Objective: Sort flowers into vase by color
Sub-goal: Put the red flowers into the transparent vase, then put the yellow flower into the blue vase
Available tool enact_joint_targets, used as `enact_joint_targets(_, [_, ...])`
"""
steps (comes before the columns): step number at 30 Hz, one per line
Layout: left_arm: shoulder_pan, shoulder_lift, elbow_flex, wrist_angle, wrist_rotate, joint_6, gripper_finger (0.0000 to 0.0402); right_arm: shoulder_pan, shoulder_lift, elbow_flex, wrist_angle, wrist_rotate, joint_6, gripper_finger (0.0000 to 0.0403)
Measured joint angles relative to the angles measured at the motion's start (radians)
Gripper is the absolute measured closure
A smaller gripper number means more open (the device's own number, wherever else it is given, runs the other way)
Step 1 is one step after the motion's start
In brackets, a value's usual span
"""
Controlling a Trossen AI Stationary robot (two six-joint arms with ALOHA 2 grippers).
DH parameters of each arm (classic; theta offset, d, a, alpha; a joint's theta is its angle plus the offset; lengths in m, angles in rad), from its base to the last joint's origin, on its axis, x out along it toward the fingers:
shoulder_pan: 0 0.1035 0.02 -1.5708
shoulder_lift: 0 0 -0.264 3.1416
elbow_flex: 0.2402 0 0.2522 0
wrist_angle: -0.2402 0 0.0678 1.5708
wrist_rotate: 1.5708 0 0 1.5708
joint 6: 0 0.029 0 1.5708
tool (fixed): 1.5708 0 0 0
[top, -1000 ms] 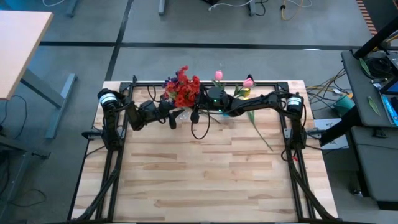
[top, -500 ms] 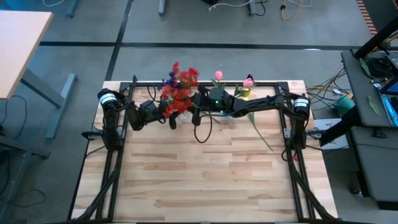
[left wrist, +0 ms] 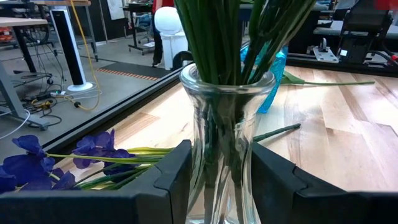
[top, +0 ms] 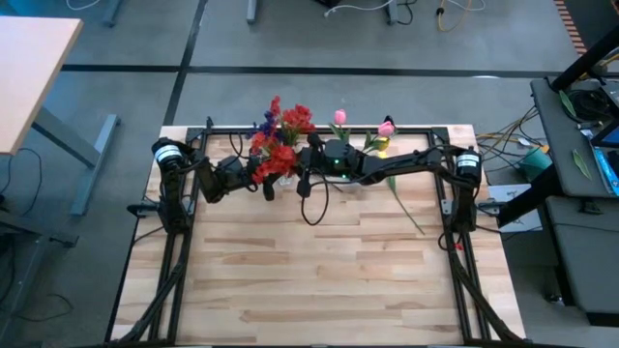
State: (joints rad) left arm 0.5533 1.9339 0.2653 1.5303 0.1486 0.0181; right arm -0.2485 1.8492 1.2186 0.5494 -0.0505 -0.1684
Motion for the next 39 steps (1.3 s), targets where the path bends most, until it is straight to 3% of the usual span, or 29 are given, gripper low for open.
enact_joint_targets(4, [0.0,0.0,0.0,0.0,0.0,0.0,0.0282,0.0,0.011,0.0,-0.007,0.0,0.001,0.0366])
enact_joint_targets(7, [0.0,0.0,0.0,0.0,-0.002,0.0,0.0282,0.0,-0.007,0.0,-0.03,0.0,0.005,0.036])
enact_joint_targets(18, [0.0,0.0,0.0,-0.001,-0.006,0.0,0.0282,0.002,-0.115,0.001,-0.141,-0.002,0.067,0.0221])
enact_joint_targets(24, [0.0,0.0,0.0,-0.001,-0.007,0.0,0.0282,0.002,-0.181,0.001,-0.229,-0.002,0.093,0.0165])
enact_joint_targets(30, [0.0,0.0,0.0,-0.001,-0.009,-0.002,0.0269,0.007,-0.257,0.001,-0.345,-0.004,0.129,0.013])
enact_joint_targets(39, [0.0,0.004,-0.003,-0.023,-0.014,-0.015,0.0209,0.024,-0.371,0.001,-0.551,-0.005,0.214,0.011])
